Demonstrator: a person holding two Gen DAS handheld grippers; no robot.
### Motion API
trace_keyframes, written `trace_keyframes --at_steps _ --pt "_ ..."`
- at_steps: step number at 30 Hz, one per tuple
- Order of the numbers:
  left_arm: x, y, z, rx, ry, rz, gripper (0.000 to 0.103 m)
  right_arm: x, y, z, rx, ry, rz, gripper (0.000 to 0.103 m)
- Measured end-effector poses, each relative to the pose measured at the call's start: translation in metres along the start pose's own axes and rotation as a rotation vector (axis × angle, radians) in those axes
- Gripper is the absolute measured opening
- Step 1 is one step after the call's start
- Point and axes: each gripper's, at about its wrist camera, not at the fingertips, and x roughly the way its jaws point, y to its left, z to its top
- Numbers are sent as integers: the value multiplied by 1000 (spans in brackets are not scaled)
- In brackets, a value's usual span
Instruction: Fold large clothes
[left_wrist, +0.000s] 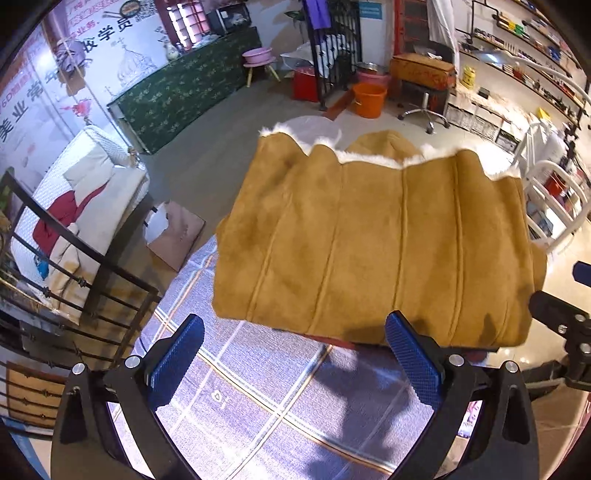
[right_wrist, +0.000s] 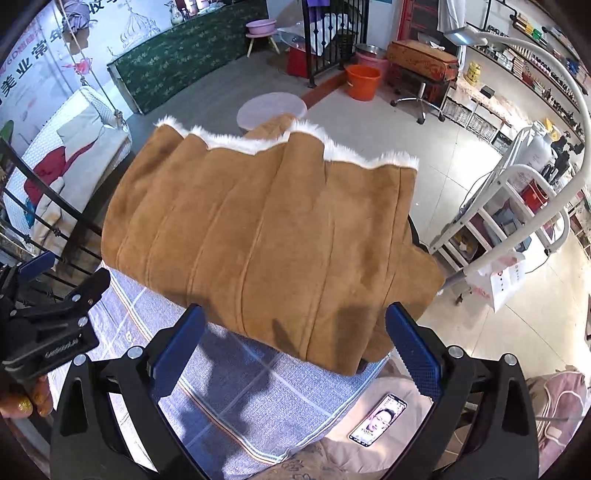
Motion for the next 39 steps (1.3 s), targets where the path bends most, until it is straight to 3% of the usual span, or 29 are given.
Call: trace_keyframes --at_steps 16,39 --pt "19 -13 1 55 102 75 97 16 -5 -2 14 30 -8 97" --pt "17 -7 -4 24 116 91 97 12 1 -2 -2 21 -8 97"
